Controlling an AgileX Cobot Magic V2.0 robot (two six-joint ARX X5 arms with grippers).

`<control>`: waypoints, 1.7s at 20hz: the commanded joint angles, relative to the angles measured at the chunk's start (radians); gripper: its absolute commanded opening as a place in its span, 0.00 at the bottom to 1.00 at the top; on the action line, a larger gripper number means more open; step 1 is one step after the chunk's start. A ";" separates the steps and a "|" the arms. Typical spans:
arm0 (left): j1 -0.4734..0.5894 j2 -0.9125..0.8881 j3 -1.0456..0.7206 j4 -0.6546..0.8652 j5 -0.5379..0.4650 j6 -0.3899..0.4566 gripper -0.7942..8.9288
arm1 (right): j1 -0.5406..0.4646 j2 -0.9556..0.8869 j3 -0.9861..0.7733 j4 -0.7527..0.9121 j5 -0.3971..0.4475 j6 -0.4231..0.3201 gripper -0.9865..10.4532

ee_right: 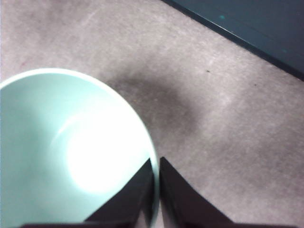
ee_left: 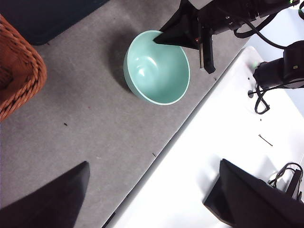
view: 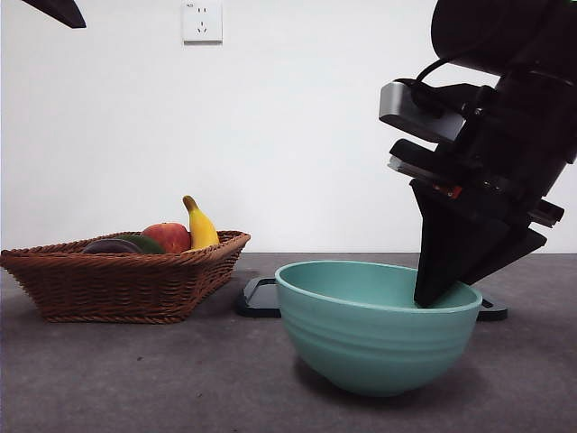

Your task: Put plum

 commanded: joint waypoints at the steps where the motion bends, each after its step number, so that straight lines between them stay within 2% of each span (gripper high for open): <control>1: -0.005 0.006 0.016 -0.061 0.006 0.011 0.53 | 0.010 0.012 0.006 0.007 0.003 0.018 0.10; 5: -0.005 0.006 0.016 -0.061 0.006 0.011 0.53 | 0.010 0.008 0.007 0.006 0.002 0.045 0.37; 11: -0.005 0.006 0.016 -0.061 0.006 0.011 0.53 | 0.007 -0.064 0.076 -0.048 0.003 0.043 0.38; 18: -0.005 0.006 0.016 -0.060 0.006 0.012 0.53 | 0.003 -0.222 0.320 -0.302 -0.009 -0.016 0.38; 24: -0.005 0.006 0.016 -0.061 0.006 0.012 0.53 | 0.003 -0.352 0.399 -0.509 -0.141 -0.024 0.38; 29: -0.005 0.006 0.016 -0.061 0.006 0.011 0.52 | 0.004 -0.390 0.398 -0.631 -0.140 -0.055 0.38; 31: -0.005 0.006 0.016 -0.061 0.006 0.008 0.42 | 0.004 -0.389 0.398 -0.642 -0.140 -0.064 0.37; 32: -0.005 0.006 0.016 -0.061 0.006 0.007 0.33 | 0.004 -0.389 0.398 -0.644 -0.140 -0.066 0.31; 34: -0.005 0.006 0.016 -0.061 0.006 0.007 0.11 | 0.004 -0.389 0.398 -0.647 -0.140 -0.075 0.09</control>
